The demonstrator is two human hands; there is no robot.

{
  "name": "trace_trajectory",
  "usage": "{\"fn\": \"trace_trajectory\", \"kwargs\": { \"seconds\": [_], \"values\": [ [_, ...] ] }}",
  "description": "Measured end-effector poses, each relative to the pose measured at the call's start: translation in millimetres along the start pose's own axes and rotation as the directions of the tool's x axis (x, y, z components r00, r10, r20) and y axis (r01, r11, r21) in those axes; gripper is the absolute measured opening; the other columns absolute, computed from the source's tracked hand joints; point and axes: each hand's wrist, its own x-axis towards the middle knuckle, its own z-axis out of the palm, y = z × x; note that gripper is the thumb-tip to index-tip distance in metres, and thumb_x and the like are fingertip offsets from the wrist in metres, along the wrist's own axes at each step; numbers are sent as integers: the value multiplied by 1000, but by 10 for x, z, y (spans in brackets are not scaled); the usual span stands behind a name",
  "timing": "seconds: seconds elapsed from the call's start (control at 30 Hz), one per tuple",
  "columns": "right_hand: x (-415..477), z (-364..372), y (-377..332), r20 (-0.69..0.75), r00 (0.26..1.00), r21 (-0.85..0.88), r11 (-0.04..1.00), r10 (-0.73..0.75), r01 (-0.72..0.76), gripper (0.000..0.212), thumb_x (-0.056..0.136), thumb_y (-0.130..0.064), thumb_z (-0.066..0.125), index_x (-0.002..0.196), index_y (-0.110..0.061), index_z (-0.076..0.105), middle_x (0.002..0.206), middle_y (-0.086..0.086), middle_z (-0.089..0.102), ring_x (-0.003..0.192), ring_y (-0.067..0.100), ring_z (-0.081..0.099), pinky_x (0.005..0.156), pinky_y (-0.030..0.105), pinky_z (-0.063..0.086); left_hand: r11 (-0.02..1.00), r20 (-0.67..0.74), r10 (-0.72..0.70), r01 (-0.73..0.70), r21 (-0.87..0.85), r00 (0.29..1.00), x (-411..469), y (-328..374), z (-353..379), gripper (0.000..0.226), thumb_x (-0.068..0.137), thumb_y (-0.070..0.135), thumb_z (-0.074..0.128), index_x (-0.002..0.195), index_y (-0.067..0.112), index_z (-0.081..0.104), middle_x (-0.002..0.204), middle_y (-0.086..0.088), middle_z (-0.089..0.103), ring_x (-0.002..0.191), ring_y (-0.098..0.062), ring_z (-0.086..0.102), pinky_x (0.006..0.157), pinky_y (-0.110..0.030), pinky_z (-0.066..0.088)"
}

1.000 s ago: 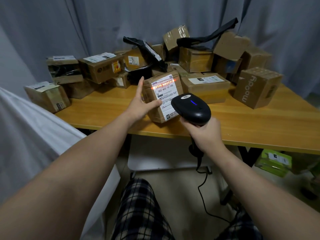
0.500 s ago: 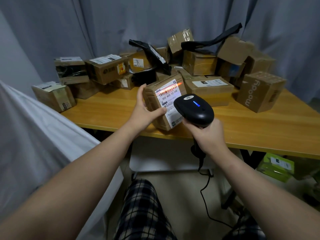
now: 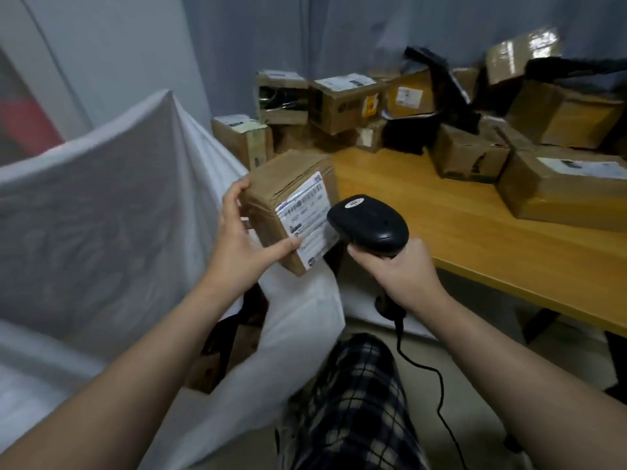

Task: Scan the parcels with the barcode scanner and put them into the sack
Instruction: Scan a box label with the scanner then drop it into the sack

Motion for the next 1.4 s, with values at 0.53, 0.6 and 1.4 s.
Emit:
{"fn": "trace_trajectory", "kwargs": {
  "seconds": [0.53, 0.6, 1.4],
  "values": [
    [489, 1376, 568, 343, 931, -293, 956, 126, -22, 15, 70, -14, 66, 66, -16, 51, 63, -1, 52, 58, 15, 51, 49, 41, 39, 548, -73, -227, 189, 815, 971, 380, -1989, -189, 85, 62, 31, 84, 137, 17, 48, 115, -29, 45, 97, -43, 48, 82, -46, 41],
    [573, 1416, 703, 321, 935, -327, 944, 151, -41, 13, 64, -21, 63, 70, -20, 51, 67, -6, 51, 61, 12, 53, 49, 36, 40, 471, 2, -202, 96, 877, 979, 424, -2233, -98, 77, 56, 31, 87, 127, 17, 59, 101, -30, 52, 83, -41, 54, 69, -42, 44],
    [207, 222, 401, 21, 976, -191, 959, 216, -208, 30, 76, -13, 71, 59, -20, 47, 51, -10, 50, 51, 4, 48, 46, 21, 33, 619, 248, 28, -211, 757, 968, 251, -278, 578, 38, 97, 27, 45, 131, 11, 49, 124, -12, 51, 110, -30, 48, 86, -39, 42]
  ]
}}
